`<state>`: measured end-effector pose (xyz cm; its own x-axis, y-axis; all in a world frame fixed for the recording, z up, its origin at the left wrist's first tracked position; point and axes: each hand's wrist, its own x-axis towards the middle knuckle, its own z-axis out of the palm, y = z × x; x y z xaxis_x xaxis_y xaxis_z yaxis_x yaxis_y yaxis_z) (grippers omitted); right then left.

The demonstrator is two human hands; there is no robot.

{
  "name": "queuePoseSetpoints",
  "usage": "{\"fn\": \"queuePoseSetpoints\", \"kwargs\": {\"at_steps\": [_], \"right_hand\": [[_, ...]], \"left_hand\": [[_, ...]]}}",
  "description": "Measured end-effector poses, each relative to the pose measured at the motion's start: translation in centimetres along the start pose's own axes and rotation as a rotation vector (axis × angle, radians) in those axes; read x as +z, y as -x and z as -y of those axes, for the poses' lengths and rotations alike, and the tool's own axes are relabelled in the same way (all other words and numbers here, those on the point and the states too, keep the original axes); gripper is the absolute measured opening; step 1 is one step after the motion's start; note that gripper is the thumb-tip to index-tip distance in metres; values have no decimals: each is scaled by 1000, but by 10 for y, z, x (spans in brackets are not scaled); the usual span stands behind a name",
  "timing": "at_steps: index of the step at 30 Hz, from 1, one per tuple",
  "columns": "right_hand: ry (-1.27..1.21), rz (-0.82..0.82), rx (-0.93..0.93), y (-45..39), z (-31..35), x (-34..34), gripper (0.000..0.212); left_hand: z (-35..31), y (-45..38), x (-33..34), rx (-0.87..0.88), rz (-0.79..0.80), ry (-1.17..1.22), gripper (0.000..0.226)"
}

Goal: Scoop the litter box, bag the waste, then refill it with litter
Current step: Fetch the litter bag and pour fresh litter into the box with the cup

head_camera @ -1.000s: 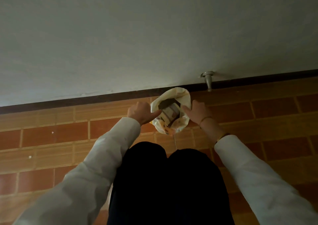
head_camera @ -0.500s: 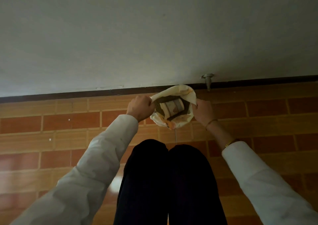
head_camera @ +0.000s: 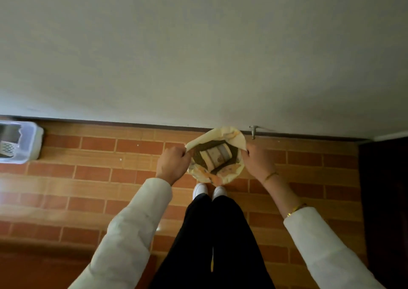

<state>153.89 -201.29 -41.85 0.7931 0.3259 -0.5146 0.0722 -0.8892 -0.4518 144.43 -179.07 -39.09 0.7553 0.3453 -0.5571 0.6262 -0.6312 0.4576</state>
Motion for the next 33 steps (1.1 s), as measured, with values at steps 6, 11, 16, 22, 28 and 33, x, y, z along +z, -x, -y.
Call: {"fn": "queuePoseSetpoints", "kwargs": {"at_steps": [6,11,16,22,28,33], "right_hand": [[82,42,-113,85,73,-73,25],[161,91,-195,121,117,-95,28],[215,124,-296,139,155,-93,32],[306,156,-470,150,219,-70,34],[445,201,-651,153,312,-23,33],[477,244,-770,162,404,36,37]], "left_hand": [[-21,114,-73,-78,-76,113,42],[-18,175,-107,-160,-118,176,40],[4,213,-120,-234,-202,226,39],[47,254,-136,-396,-361,340,39],[114,290,-166,-521,-521,480,38],[190,316,-206,-617,-603,548,38]]}}
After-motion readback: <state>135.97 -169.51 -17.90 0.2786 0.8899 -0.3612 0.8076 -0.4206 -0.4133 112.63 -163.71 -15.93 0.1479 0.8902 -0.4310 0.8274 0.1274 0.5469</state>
